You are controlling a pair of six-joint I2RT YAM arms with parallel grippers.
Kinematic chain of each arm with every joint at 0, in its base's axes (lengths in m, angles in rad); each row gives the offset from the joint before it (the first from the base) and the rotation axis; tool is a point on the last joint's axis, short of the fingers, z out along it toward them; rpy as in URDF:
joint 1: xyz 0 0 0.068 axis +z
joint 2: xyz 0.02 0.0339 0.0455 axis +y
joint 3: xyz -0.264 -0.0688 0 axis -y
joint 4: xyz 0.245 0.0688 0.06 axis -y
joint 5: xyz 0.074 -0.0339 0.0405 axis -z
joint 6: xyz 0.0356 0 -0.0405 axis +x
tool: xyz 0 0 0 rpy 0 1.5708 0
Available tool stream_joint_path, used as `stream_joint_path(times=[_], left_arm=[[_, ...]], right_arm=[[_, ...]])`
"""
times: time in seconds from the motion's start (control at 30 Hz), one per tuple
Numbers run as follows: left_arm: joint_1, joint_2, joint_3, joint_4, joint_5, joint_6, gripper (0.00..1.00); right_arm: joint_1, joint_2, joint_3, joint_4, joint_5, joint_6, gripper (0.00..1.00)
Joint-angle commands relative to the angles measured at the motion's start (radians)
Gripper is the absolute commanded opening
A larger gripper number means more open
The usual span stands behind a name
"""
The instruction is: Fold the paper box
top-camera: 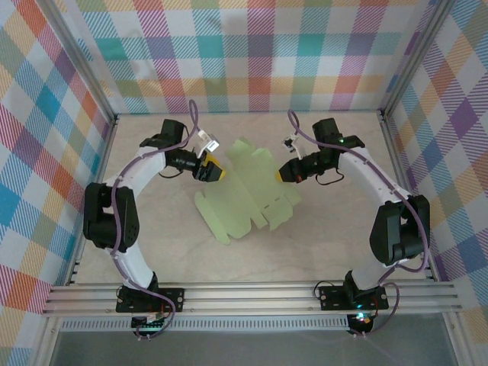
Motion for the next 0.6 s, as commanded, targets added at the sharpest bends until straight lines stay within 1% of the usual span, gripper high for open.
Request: stream_joint_path(times=[0.0, 0.03, 0.1, 0.13, 0.17, 0.2, 0.23, 0.4, 0.5, 0.57], left_arm=[[-0.002, 0.026, 0.026, 0.007, 0.063, -0.009, 0.57], [-0.002, 0.03, 0.024, 0.024, 0.074, -0.018, 0.54], [-0.005, 0.037, 0.029, 0.032, 0.087, -0.025, 0.45], [-0.005, 0.038, 0.029, 0.03, 0.092, -0.023, 0.39], [-0.005, 0.038, 0.03, 0.026, 0.096, -0.021, 0.35], [-0.005, 0.035, 0.029, 0.025, 0.101, -0.019, 0.27], [-0.006, 0.033, 0.029, 0.019, 0.111, -0.013, 0.22], [-0.006, 0.041, 0.043, -0.026, 0.221, 0.032, 0.11], [-0.012, 0.039, 0.049, -0.048, 0.207, 0.055, 0.03], [-0.015, 0.035, 0.042, -0.046, 0.185, 0.055, 0.0]], right_arm=[[-0.004, 0.007, 0.024, -0.044, -0.073, -0.043, 0.0], [-0.004, 0.007, 0.025, -0.048, -0.079, -0.043, 0.0], [-0.004, 0.005, 0.023, -0.047, -0.077, -0.041, 0.0], [-0.004, 0.003, 0.022, -0.049, -0.074, -0.041, 0.0], [-0.005, 0.002, 0.02, -0.049, -0.068, -0.04, 0.0], [-0.004, 0.002, 0.021, -0.05, -0.061, -0.037, 0.0], [-0.004, 0.002, 0.021, -0.049, -0.058, -0.035, 0.0], [-0.004, 0.009, 0.022, -0.044, -0.029, -0.016, 0.0], [-0.005, 0.007, 0.024, -0.046, -0.02, -0.015, 0.0], [-0.004, -0.001, 0.019, -0.039, -0.022, -0.009, 0.0]])
